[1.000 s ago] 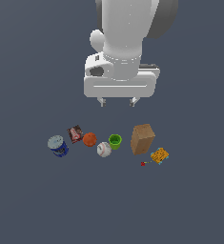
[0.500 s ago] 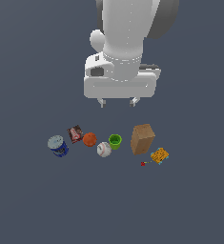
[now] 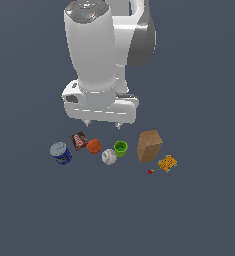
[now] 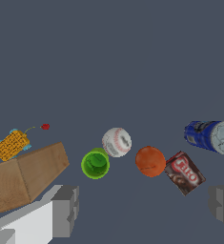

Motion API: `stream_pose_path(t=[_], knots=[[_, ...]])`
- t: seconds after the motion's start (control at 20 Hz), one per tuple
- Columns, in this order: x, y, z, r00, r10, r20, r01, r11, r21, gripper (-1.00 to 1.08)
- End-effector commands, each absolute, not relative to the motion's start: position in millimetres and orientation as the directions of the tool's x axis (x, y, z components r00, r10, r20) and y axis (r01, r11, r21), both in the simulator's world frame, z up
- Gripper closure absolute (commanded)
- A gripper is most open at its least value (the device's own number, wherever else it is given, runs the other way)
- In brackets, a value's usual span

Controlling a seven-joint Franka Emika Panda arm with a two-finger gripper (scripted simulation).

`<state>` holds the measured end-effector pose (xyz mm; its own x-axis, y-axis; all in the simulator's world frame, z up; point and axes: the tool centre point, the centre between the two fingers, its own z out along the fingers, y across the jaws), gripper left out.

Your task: Pick up a designated object from a clutter of objects.

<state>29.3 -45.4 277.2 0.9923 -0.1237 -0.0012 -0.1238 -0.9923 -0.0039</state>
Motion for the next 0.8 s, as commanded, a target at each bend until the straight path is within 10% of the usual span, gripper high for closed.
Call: stream_pose_path(t=[0.0,0.75], knots=[[35.0,-74.3,256.4,0.981,-0.193,-0.003,-0.193,-0.981,-0.011,-0.92],[22.9,-242.3,138.2,0.838,-0.546,-0.002,-0.546,-0.838,-0.006,-0.92]])
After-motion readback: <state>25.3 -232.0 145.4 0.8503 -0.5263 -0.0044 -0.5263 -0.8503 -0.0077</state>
